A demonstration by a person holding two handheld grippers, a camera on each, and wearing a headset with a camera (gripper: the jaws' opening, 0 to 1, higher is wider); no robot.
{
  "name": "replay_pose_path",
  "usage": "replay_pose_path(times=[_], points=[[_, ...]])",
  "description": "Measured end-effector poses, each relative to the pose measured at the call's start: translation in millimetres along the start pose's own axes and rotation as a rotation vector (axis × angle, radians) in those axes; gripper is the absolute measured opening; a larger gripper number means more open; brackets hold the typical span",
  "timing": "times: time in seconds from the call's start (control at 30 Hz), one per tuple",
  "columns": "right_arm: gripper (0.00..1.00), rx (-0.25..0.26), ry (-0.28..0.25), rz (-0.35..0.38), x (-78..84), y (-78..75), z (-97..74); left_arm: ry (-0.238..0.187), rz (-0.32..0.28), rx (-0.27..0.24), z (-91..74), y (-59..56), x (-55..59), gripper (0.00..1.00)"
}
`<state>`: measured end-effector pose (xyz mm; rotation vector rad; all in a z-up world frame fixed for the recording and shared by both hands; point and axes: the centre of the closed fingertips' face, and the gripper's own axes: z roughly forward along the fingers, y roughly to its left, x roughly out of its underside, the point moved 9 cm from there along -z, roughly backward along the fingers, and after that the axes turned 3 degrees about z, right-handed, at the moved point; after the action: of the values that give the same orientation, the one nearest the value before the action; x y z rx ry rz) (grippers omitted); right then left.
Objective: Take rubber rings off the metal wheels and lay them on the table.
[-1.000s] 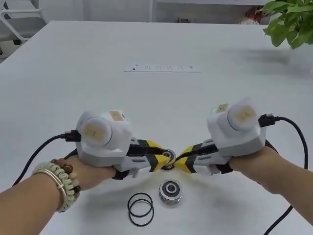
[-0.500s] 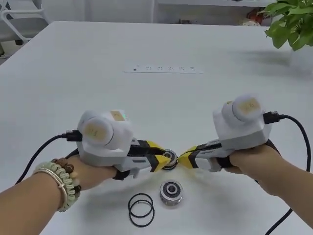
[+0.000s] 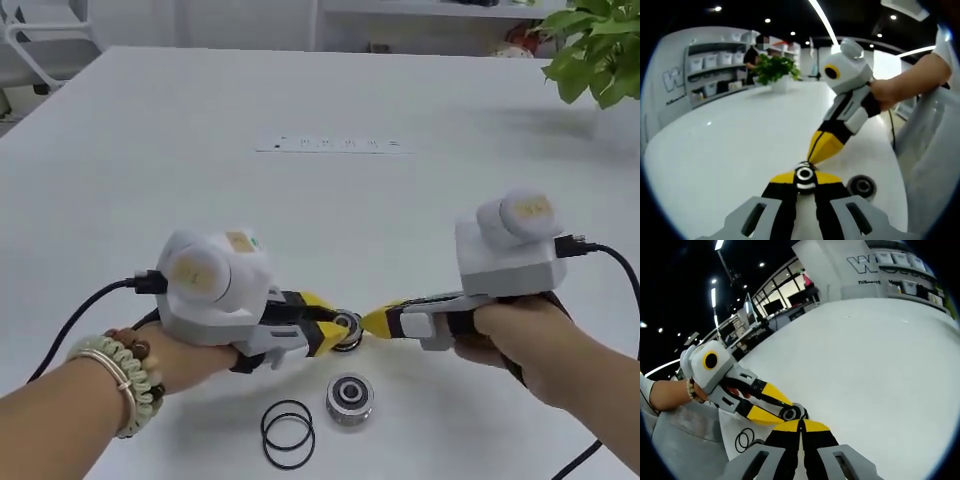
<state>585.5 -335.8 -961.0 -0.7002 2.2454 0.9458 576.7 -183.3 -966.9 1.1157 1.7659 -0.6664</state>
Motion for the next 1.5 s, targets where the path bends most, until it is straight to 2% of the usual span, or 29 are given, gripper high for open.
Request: replay_pose_path(times=[0.53,1.0,1.5], points=[[0.00,-0.005,-0.006,0.040,-0.4,5.1,2.0,0.003,-0.007,-0.006,-1.2,0.5,0.4,0.14],[0.00,-0.004,-0.005,0.034,-2.7,6.5,2.9,0.004,-0.006,-0.012,-1.3,0.9,0.7,0.14],[0.00,-0.011,-0.003,0.016,-4.1,14.4,3.5,0.001,-0.003,-0.010,-1.7,1.2,0.8,0.14]])
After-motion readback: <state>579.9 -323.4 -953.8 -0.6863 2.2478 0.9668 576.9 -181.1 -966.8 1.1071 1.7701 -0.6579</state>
